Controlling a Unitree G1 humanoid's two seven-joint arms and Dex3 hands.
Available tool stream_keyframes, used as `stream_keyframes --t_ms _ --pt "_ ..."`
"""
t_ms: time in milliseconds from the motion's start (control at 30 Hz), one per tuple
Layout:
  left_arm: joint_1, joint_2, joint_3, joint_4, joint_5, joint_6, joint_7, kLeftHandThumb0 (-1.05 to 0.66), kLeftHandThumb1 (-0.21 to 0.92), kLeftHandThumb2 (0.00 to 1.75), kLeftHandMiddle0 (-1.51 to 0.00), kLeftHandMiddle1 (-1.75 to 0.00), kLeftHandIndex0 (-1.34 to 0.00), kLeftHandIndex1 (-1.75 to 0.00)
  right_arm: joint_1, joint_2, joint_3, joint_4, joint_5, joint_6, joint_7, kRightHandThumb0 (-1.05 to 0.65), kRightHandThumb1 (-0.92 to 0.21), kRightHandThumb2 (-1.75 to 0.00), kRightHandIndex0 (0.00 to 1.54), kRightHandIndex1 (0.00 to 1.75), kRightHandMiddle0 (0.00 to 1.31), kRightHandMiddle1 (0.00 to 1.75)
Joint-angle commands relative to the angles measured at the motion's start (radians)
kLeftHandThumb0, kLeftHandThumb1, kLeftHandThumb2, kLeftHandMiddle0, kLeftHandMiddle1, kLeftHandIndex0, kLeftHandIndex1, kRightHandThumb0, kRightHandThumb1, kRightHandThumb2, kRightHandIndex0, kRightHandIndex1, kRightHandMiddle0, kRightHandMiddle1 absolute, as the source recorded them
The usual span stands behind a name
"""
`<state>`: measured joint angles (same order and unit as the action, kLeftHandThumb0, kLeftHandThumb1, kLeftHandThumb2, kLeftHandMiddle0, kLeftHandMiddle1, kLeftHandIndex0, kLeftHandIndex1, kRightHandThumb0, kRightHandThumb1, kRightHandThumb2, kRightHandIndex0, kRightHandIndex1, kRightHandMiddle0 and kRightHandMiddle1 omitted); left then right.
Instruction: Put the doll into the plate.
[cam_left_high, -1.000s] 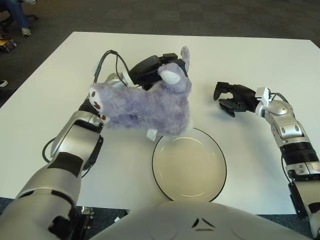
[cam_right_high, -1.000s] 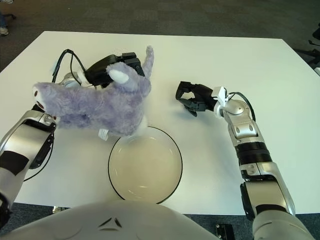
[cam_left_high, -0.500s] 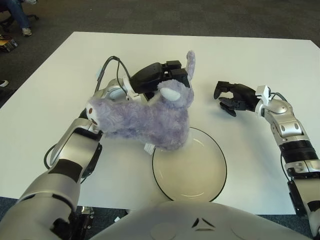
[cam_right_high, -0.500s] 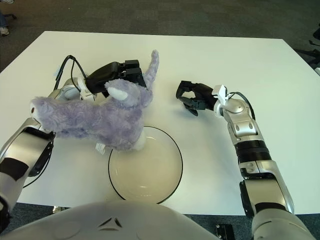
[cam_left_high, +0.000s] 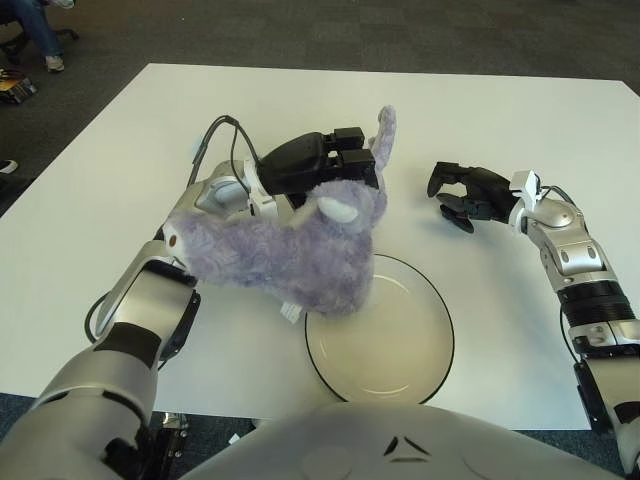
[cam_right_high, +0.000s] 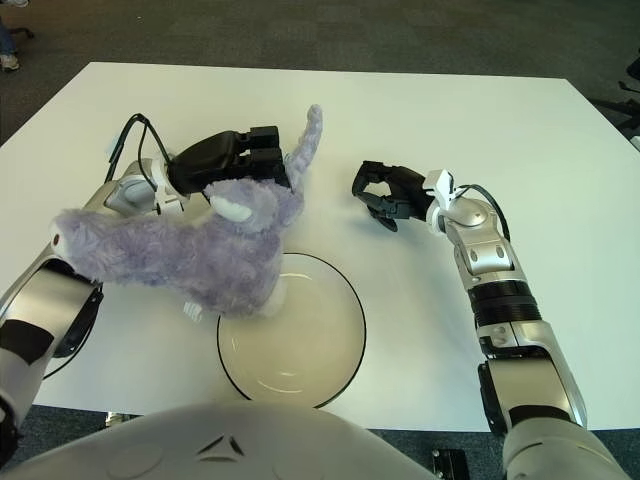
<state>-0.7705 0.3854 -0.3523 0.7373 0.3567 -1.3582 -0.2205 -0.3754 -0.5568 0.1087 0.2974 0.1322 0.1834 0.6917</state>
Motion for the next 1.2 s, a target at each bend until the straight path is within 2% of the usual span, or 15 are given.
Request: stream_keyframes --t_ms 0,200,333,400,533,600,767,833,933,1167 --pt "0.007 0.007 -0.018 -0.022 -0.059 0.005 -0.027 -0.01 0.42 1.12 -0.32 -1.75 -0.66 -1.50 0.092 -0.005 0.036 0.044 -0.046 0.096 0.002 -0.35 -0.92 -0.41 1.24 1.75 0.30 1.63" --pt "0.058 0.022 -0.065 -0.122 -0.173 0.067 -0.091 -0.01 0.43 1.09 -0.33 -1.75 -0.66 -1.46 0.097 0.000 0.030 0.026 -0.030 0.111 0.011 -0.35 -0.92 -0.40 1.24 1.75 0.32 1.61" --pt "0.109 0.037 -0.093 -0.221 -0.272 0.168 -0.159 -0.01 0.41 1.10 -0.39 -1.75 -0.69 -1.38 0.085 0.003 0.032 0.054 -0.028 0.106 0.022 -0.35 -0.92 -0.39 1.23 1.75 0.33 1.60" --pt "0.128 0.055 -0.099 -0.276 -0.314 0.263 -0.212 -0.01 0.36 1.15 -0.47 -1.75 -0.70 -1.36 0.078 0.004 0.034 0.075 -0.029 0.099 0.029 -0.35 -0.92 -0.39 1.23 1.75 0.33 1.60" --pt "0.159 0.134 -0.086 -0.470 -0.391 0.518 -0.345 -0.01 0.28 1.23 -0.58 -1.75 -0.72 -1.33 0.071 0.002 0.035 0.093 -0.023 0.087 0.048 -0.35 -0.92 -0.38 1.22 1.75 0.34 1.60" --pt "0.170 0.136 -0.075 -0.503 -0.406 0.562 -0.371 -0.01 0.26 1.25 -0.60 -1.75 -0.72 -1.33 0.070 0.002 0.034 0.100 -0.023 0.080 0.054 -0.35 -0.92 -0.38 1.22 1.75 0.34 1.59" --pt "0.190 0.101 -0.064 -0.546 -0.453 0.543 -0.415 -0.01 0.27 1.25 -0.62 -1.75 -0.70 -1.33 0.067 0.004 0.032 0.117 -0.025 0.061 0.058 -0.35 -0.92 -0.38 1.22 1.75 0.33 1.60" --pt "0.196 0.089 -0.061 -0.555 -0.458 0.536 -0.426 -0.01 0.29 1.29 -0.56 -1.75 -0.60 -1.53 0.068 0.006 0.031 0.116 -0.028 0.060 0.053 -0.35 -0.92 -0.38 1.22 1.75 0.33 1.60" --pt "0.201 0.078 -0.052 -0.560 -0.461 0.534 -0.439 -0.01 0.30 1.32 -0.52 -1.75 -0.53 -1.67 0.068 0.007 0.032 0.114 -0.033 0.059 0.045 -0.35 -0.92 -0.38 1.22 1.75 0.33 1.60" --pt "0.206 0.049 -0.033 -0.559 -0.453 0.526 -0.456 -0.01 0.29 1.35 -0.52 -1.75 -0.51 -1.74 0.073 0.005 0.041 0.100 -0.060 0.048 0.007 -0.35 -0.92 -0.40 1.20 1.75 0.31 1.62"
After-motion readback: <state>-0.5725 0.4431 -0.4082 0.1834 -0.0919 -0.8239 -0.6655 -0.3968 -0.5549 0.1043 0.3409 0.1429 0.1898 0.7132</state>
